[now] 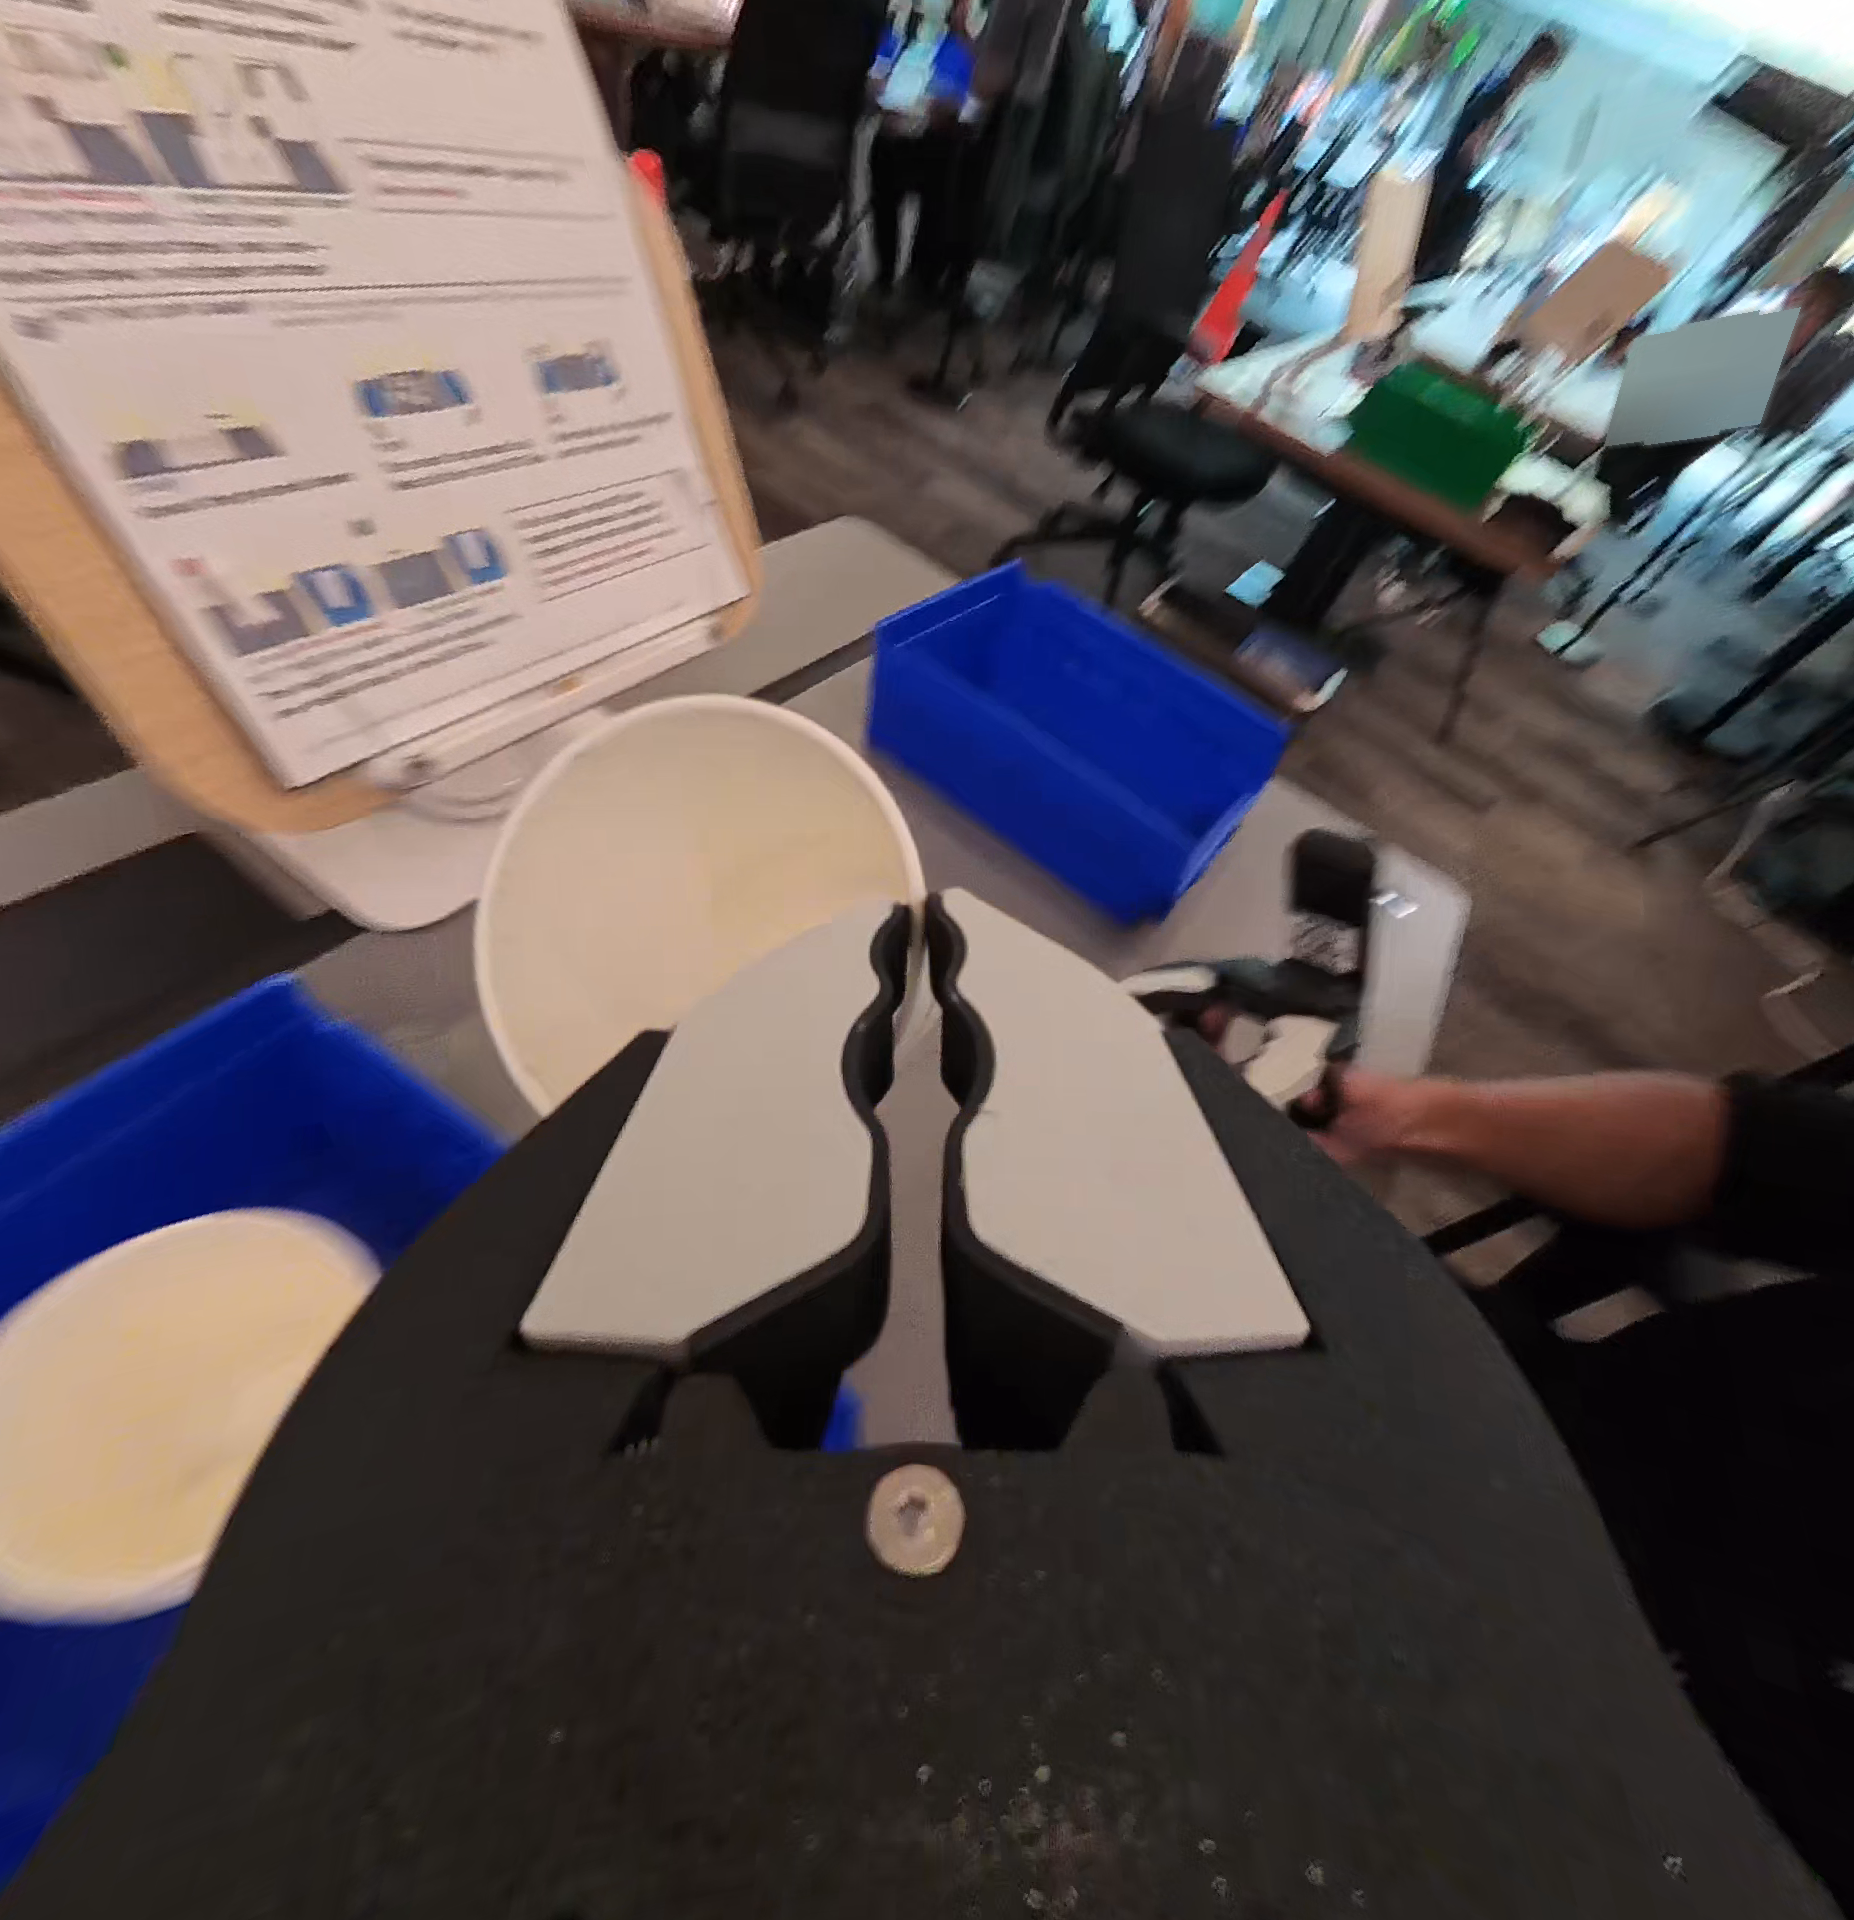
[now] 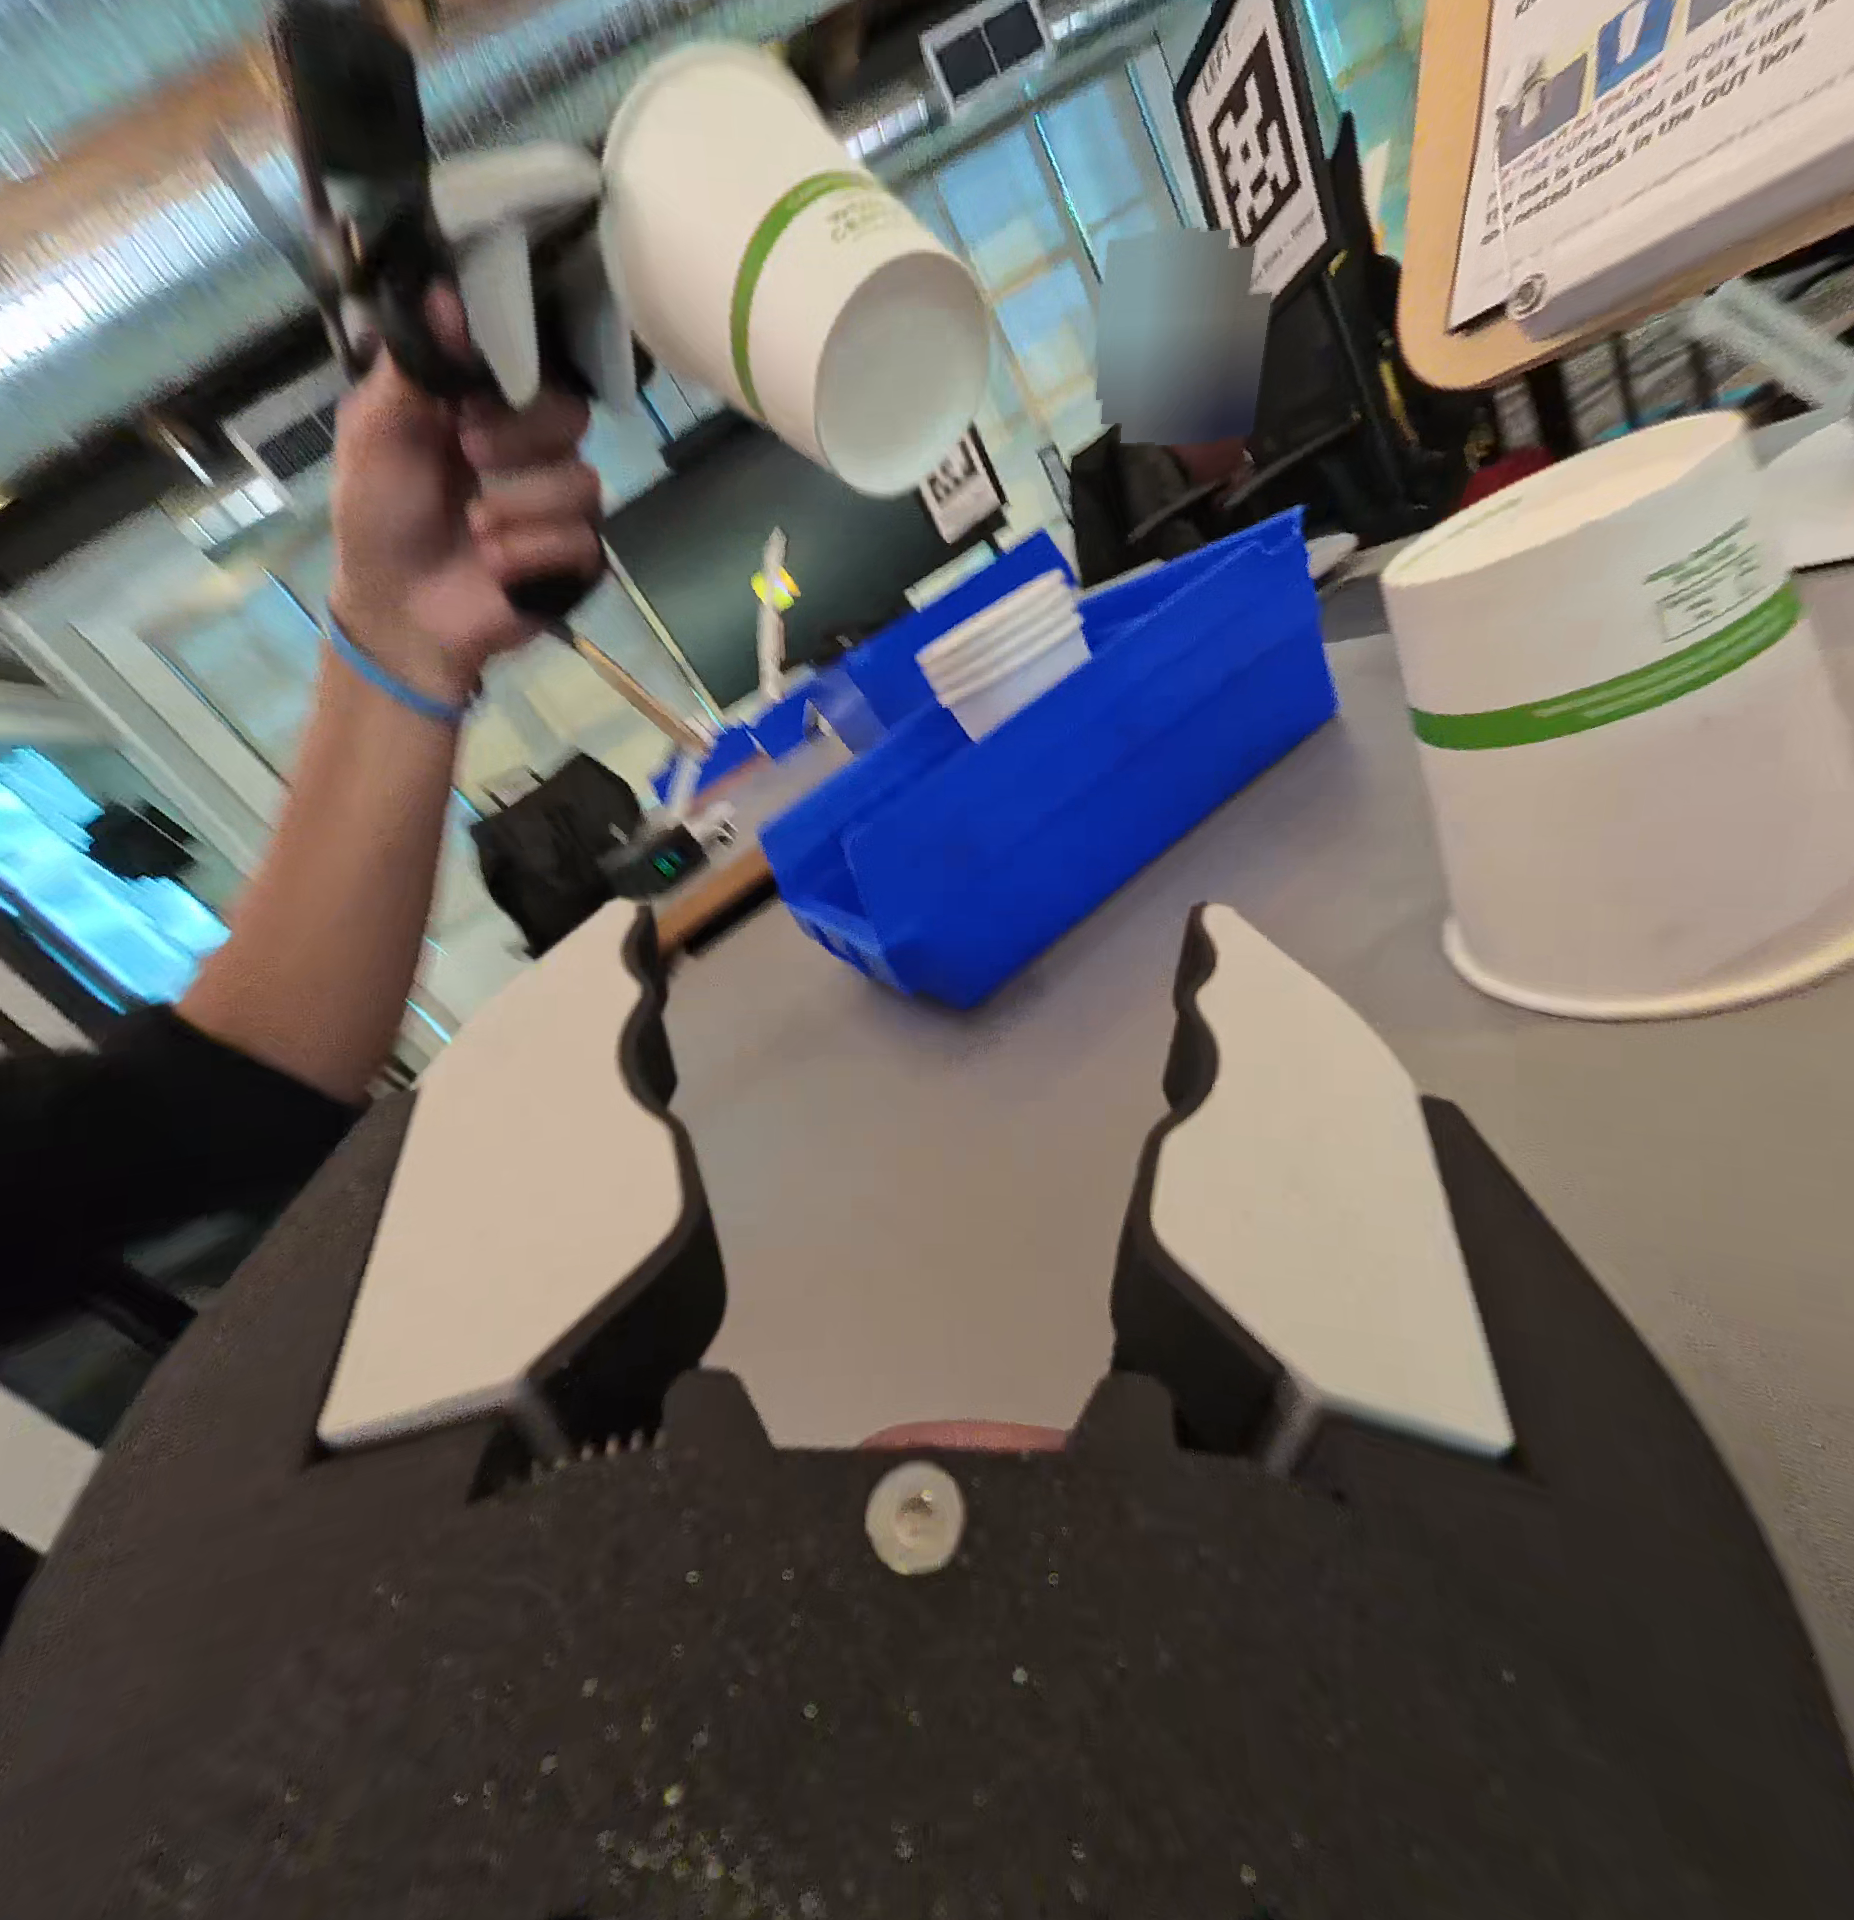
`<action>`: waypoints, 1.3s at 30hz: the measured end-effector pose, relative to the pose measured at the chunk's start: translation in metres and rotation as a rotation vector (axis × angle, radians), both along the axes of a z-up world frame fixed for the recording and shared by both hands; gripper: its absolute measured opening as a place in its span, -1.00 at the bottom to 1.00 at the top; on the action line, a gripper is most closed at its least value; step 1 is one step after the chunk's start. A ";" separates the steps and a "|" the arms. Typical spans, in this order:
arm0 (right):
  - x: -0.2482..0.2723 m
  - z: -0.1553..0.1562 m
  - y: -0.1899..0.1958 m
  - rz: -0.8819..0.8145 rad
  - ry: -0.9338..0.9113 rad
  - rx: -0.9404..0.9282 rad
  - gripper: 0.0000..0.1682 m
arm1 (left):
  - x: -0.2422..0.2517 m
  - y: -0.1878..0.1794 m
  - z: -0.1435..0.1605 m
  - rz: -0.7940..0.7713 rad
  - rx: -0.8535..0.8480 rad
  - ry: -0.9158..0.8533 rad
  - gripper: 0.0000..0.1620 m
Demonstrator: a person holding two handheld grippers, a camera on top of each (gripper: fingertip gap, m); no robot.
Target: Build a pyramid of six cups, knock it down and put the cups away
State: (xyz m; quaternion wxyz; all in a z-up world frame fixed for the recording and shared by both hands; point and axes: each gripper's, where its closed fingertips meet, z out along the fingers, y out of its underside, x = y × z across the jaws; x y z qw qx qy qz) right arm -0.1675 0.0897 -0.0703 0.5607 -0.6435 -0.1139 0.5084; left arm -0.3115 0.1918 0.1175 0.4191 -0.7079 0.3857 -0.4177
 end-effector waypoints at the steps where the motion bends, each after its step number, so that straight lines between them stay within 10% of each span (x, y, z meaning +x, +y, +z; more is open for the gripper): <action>1: -0.002 0.006 0.002 0.016 0.071 -0.017 0.12 | 0.014 -0.011 -0.001 -0.026 -0.023 -0.048 -0.97; 9: 0.016 0.042 0.006 0.031 0.297 0.025 0.29 | 0.121 -0.087 -0.044 -0.269 -0.186 -0.211 -0.97; 13: 0.044 0.055 -0.002 0.040 0.354 0.059 -0.15 | 0.142 -0.102 -0.077 -0.312 -0.245 -0.179 -0.97; 18: 0.048 0.038 0.000 0.043 0.249 -0.006 -0.17 | 0.140 -0.100 -0.100 -0.295 -0.244 -0.077 -0.83; 25: 0.045 0.029 0.006 0.041 0.206 -0.057 -0.17 | 0.123 -0.087 -0.096 -0.185 0.352 0.435 0.15; 30: 0.036 0.022 0.007 0.066 0.175 -0.087 -0.16 | 0.133 -0.100 -0.127 -0.357 0.751 0.950 0.20; 39: 0.022 0.013 0.001 0.097 0.093 -0.107 -0.16 | 0.140 -0.092 -0.190 -0.617 0.987 1.441 0.20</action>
